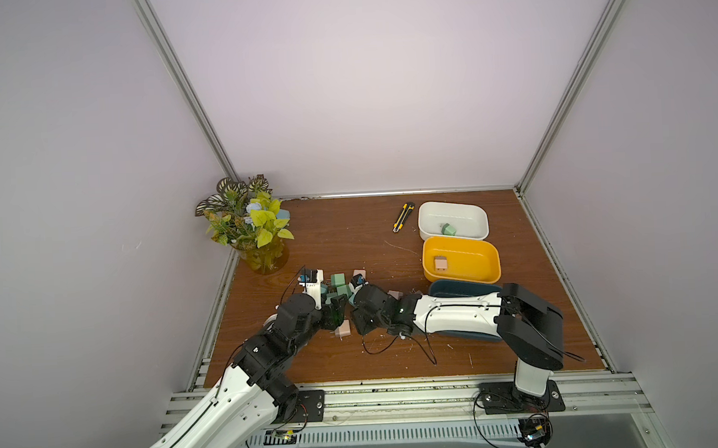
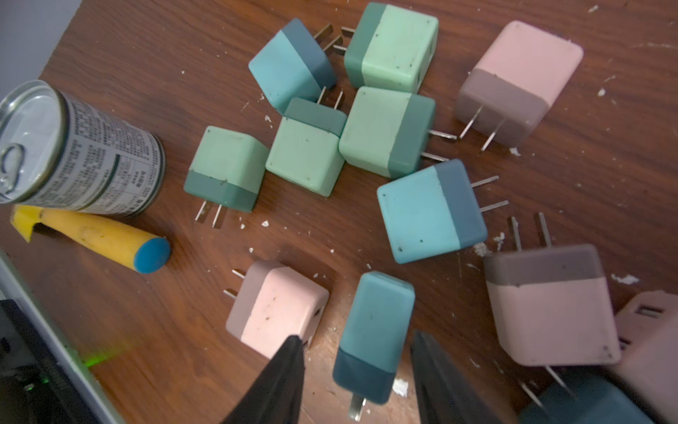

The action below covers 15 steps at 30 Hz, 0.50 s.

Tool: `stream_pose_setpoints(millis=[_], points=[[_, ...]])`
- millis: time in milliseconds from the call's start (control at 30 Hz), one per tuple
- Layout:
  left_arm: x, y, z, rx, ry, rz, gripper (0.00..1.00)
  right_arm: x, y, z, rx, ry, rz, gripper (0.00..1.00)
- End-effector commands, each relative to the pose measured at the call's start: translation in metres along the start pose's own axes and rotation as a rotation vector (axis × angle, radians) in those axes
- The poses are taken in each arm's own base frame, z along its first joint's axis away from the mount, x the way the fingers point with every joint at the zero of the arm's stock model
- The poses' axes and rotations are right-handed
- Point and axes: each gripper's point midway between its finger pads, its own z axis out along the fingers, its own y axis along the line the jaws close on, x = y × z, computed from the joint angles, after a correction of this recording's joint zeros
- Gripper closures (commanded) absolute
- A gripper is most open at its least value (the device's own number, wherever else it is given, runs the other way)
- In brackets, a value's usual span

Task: Place the plugs by color into the storage box
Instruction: Pick up the plug from the center of the board.

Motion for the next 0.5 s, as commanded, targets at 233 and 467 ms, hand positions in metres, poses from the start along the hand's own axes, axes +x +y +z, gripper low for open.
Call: stream_pose_setpoints(millis=[233,467], points=[[0.0005,0.0001,0.0029,0.006,0.0,0.005,0.33,-0.0103,0.0066,0.0028,0.018,-0.014,-0.001,0.53],[-0.0003,-0.0003,0.0031,0.008,-0.004,0.005,0.33,-0.0101,0.0044,0.0041,0.029,-0.017,0.004,0.54]])
